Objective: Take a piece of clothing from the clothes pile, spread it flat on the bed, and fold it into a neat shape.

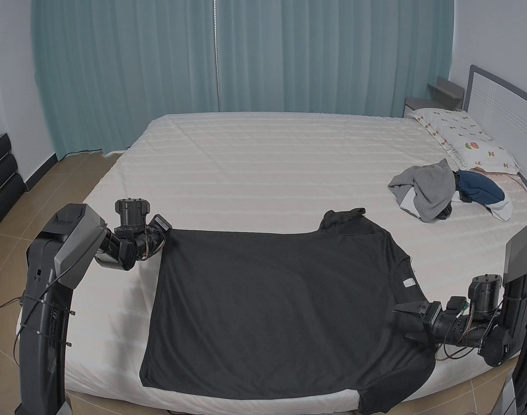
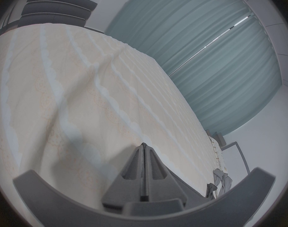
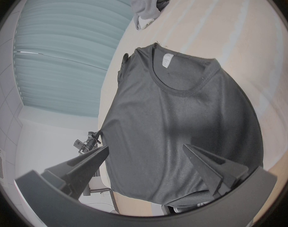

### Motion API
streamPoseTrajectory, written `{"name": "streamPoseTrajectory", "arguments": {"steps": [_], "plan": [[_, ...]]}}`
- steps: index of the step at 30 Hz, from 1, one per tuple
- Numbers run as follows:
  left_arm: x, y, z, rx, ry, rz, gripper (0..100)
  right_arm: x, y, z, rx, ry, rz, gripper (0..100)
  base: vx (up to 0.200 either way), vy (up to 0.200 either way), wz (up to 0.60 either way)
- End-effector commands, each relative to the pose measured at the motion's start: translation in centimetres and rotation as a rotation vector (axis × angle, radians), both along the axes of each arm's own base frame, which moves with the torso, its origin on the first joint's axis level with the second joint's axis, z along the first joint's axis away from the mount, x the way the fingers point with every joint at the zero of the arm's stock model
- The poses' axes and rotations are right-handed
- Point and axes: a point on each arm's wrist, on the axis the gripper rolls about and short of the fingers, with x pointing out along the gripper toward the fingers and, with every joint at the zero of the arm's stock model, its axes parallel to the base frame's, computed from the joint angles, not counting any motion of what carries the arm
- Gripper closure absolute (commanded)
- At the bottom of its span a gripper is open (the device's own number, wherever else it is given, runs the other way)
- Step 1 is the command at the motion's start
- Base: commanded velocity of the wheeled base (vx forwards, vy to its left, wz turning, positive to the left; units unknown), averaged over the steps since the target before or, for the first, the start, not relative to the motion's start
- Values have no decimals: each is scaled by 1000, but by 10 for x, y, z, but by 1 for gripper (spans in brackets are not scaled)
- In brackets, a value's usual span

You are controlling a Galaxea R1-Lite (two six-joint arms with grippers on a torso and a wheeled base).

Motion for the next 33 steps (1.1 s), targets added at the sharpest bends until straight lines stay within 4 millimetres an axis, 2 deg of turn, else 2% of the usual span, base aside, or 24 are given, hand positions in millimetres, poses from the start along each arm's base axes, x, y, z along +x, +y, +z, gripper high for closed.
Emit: {"name": "streamPoseTrajectory", "arguments": {"steps": [1,5,10,11,12,13,14,20,21,23,24,26,30,33], "plan": [[0,0,0,0,0,-1,0,2,-1,15,0,-79,-6,0,0,0,0],[-1,1,1,-1,4,2,0,11,2,19,-2,-125,2,0,0,0,0],[-6,1,-2,-14,22,7,0,56,7,35,-27,-281,24,0,0,0,0],[-6,1,-2,-15,22,8,0,58,7,35,-30,-287,26,0,0,0,0],[-6,2,1,-30,18,17,0,78,8,42,-81,-335,53,0,0,0,0],[-6,2,1,-31,18,18,0,80,8,43,-84,-338,53,0,0,0,0],[-6,4,3,-47,16,28,0,98,9,48,-111,-361,61,0,0,0,0],[-9,6,6,-76,25,45,0,163,9,61,-169,-328,56,0,0,0,0],[-9,5,7,-76,24,43,0,171,9,59,-192,-313,50,0,0,0,0],[-9,5,7,-76,24,43,0,173,9,58,-200,-307,46,0,0,0,0],[-9,5,6,-77,27,42,0,198,12,43,-290,-288,-4,0,0,0,0],[-9,5,6,-77,27,42,0,212,11,34,-339,-291,-41,0,0,0,0],[-10,4,5,-75,31,40,0,231,4,15,-415,-270,-59,0,0,0,0],[-10,4,4,-74,31,38,0,245,3,-9,-442,-243,-79,0,0,0,0]]}}
